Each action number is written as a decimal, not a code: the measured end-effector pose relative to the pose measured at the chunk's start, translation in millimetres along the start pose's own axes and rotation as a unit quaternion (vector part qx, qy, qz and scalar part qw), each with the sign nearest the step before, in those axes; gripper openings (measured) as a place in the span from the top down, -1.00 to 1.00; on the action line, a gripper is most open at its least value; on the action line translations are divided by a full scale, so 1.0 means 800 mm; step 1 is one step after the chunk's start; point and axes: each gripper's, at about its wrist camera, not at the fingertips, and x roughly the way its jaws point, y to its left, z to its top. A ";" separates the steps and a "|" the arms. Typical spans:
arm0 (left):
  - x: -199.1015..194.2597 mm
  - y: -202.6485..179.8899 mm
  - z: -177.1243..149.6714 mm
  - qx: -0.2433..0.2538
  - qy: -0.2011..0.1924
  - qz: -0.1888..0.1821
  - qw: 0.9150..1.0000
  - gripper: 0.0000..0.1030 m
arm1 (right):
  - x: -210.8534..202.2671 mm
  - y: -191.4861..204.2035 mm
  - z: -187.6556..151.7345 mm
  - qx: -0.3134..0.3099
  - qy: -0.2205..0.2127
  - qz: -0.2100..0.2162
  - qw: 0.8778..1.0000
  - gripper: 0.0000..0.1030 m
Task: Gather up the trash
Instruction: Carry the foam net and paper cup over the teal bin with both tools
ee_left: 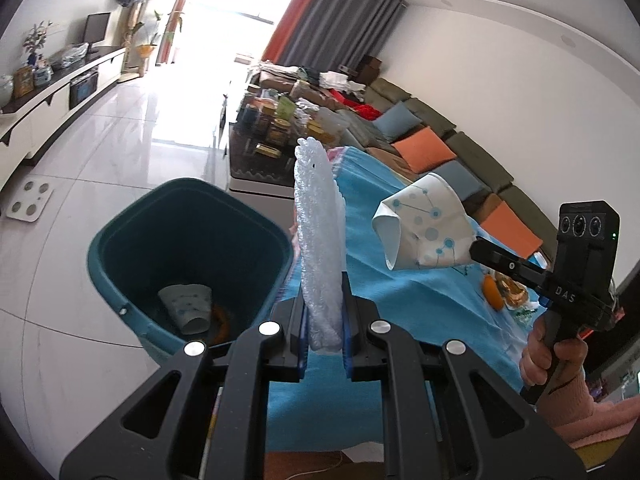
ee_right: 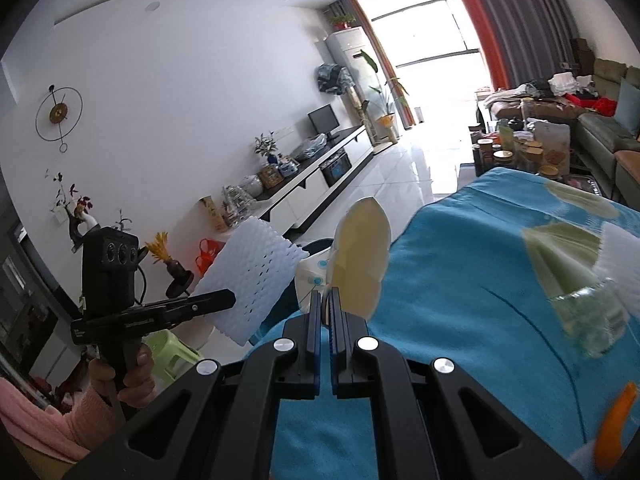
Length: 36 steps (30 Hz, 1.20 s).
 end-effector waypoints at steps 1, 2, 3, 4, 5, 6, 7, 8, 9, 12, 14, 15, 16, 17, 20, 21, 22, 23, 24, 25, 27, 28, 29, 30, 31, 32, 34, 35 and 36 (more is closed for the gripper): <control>0.000 0.004 0.001 -0.002 0.000 0.002 1.000 0.75 | 0.005 0.002 0.001 -0.001 0.002 0.003 1.000 0.95; -0.002 0.008 0.000 -0.004 -0.001 0.006 1.000 0.75 | 0.008 0.003 0.002 -0.001 0.004 0.005 1.000 0.95; -0.003 0.010 0.000 -0.006 -0.002 0.008 1.000 0.75 | 0.011 0.004 0.003 -0.001 0.005 0.006 1.000 0.95; -0.004 0.013 -0.001 -0.008 -0.003 0.010 1.000 0.75 | 0.015 0.005 0.003 0.000 0.007 0.010 1.000 0.95; -0.005 0.016 -0.001 -0.010 -0.003 0.013 1.000 0.75 | 0.017 0.005 0.005 0.001 0.009 0.011 1.000 0.95; -0.005 0.019 0.000 -0.011 -0.004 0.015 1.000 0.75 | 0.019 0.006 0.005 0.001 0.010 0.012 1.000 0.95; -0.004 0.021 -0.001 -0.012 -0.005 0.017 1.000 0.75 | 0.023 0.006 0.006 0.001 0.012 0.013 1.000 0.95; -0.005 0.023 -0.001 -0.014 -0.005 0.019 1.000 0.75 | 0.027 0.007 0.007 0.001 0.014 0.014 1.000 0.95; -0.005 0.027 0.000 -0.016 -0.006 0.022 1.000 0.75 | 0.030 0.009 0.007 0.000 0.015 0.014 1.000 0.95; -0.006 0.035 -0.001 -0.024 -0.006 0.026 0.999 0.75 | 0.037 0.010 0.009 0.003 0.020 0.019 1.000 0.95; -0.006 0.038 -0.002 -0.027 -0.004 0.031 0.999 0.75 | 0.044 0.011 0.011 0.006 0.023 0.022 0.999 0.95; -0.006 0.040 -0.002 -0.029 -0.003 0.033 0.999 0.75 | 0.047 0.011 0.013 0.007 0.025 0.023 0.999 0.95; -0.005 0.042 -0.002 -0.030 -0.002 0.035 0.999 0.75 | 0.051 0.011 0.014 0.008 0.026 0.023 0.999 0.95; -0.003 0.044 -0.001 -0.031 -0.002 0.038 0.999 0.75 | 0.055 0.012 0.014 0.009 0.030 0.025 0.999 0.95; 0.000 0.049 0.001 -0.034 -0.002 0.043 0.999 0.75 | 0.063 0.018 0.015 0.006 0.036 0.026 0.999 0.95; 0.000 0.051 0.002 -0.035 -0.002 0.044 0.998 0.75 | 0.065 0.021 0.015 0.005 0.037 0.026 0.999 0.95; 0.000 0.053 0.002 -0.036 -0.001 0.046 0.998 0.75 | 0.067 0.023 0.015 0.003 0.038 0.027 0.999 0.95; 0.001 0.055 0.002 -0.037 -0.001 0.047 0.998 0.75 | 0.070 0.025 0.015 0.003 0.040 0.027 0.999 0.95; 0.001 0.057 0.002 -0.038 0.000 0.049 0.998 0.75 | 0.074 0.027 0.015 0.002 0.042 0.028 0.999 0.95; 0.003 0.058 0.003 -0.039 0.000 0.051 0.998 0.75 | 0.076 0.028 0.015 0.002 0.043 0.028 0.999 0.95; 0.005 0.059 0.004 -0.041 0.001 0.054 0.998 0.75 | 0.082 0.029 0.015 0.000 0.048 0.029 0.998 0.95; 0.007 0.059 0.003 -0.042 0.002 0.056 0.998 0.75 | 0.083 0.031 0.015 -0.001 0.050 0.030 0.998 0.95; 0.009 0.057 0.003 -0.043 0.002 0.057 0.997 0.75 | 0.086 0.033 0.015 -0.001 0.052 0.030 0.998 0.95; 0.009 0.058 0.002 -0.044 0.003 0.059 0.997 0.75 | 0.088 0.034 0.014 -0.001 0.055 0.031 0.998 0.95; 0.010 0.059 0.002 -0.045 0.003 0.061 0.997 0.75 | 0.091 0.035 0.014 0.000 0.057 0.031 0.998 0.95; 0.011 0.061 0.002 -0.046 0.004 0.062 0.997 0.75 | 0.093 0.036 0.014 0.000 0.059 0.032 0.998 0.95; 0.013 0.065 0.003 -0.049 0.006 0.063 0.997 0.75 | 0.098 0.038 0.014 0.001 0.063 0.032 0.997 0.95; 0.014 0.066 0.003 -0.050 0.006 0.065 0.997 0.75 | 0.101 0.039 0.013 0.001 0.065 0.032 0.997 0.95; 0.015 0.067 0.003 -0.051 0.007 0.066 0.997 0.75 | 0.103 0.040 0.013 0.000 0.066 0.032 0.997 0.95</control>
